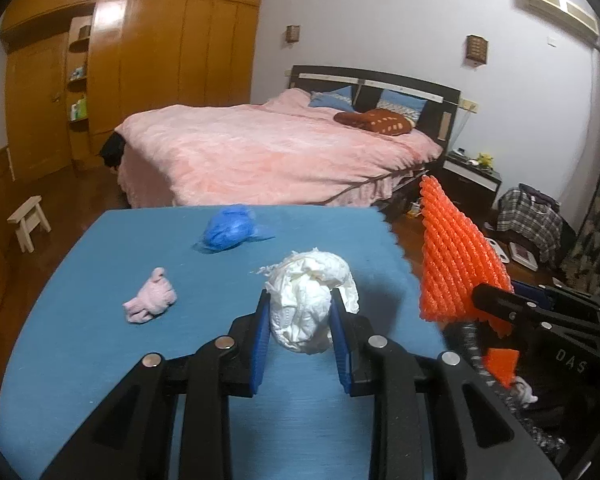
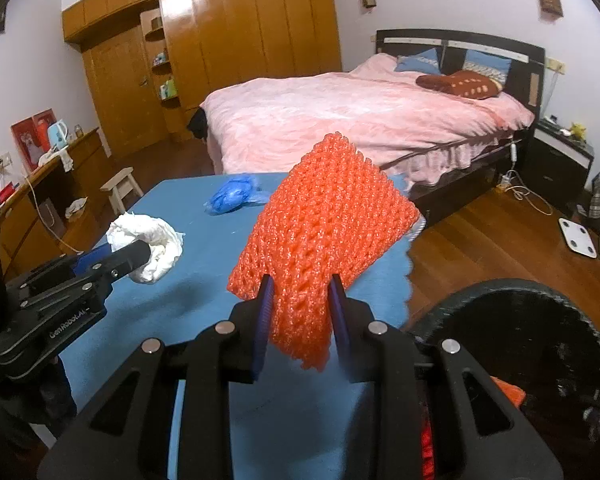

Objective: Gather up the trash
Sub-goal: 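Carry the tissue and mesh pad over the bin and open both tools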

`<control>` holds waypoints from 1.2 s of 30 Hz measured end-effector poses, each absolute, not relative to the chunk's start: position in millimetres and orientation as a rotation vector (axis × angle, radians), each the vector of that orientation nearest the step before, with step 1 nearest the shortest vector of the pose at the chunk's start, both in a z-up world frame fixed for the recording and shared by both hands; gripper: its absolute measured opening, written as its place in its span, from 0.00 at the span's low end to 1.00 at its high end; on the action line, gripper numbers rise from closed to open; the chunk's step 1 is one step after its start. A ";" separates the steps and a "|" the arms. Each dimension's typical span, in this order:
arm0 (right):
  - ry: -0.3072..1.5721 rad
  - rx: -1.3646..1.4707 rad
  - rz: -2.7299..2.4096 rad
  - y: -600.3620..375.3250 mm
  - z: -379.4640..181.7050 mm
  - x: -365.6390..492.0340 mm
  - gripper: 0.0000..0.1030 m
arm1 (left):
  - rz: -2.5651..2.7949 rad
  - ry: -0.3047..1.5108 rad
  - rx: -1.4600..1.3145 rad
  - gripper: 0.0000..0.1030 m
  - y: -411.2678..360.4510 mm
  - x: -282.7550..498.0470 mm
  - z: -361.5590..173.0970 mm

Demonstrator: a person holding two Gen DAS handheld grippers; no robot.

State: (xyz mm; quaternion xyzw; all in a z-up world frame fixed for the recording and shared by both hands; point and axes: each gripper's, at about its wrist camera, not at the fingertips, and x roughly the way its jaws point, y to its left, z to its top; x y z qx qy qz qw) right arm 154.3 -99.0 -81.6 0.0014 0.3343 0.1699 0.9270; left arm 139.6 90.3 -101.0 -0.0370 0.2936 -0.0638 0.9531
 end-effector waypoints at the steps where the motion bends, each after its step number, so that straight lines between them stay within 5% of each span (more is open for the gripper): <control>1: 0.681 0.003 0.339 -104.4 -79.3 151.3 0.26 | -0.138 0.594 -0.073 0.27 86.3 138.8 -99.5; 36: 0.654 0.092 -0.001 -286.0 -80.4 61.6 0.26 | -0.512 0.565 0.019 0.27 -96.5 110.0 -81.6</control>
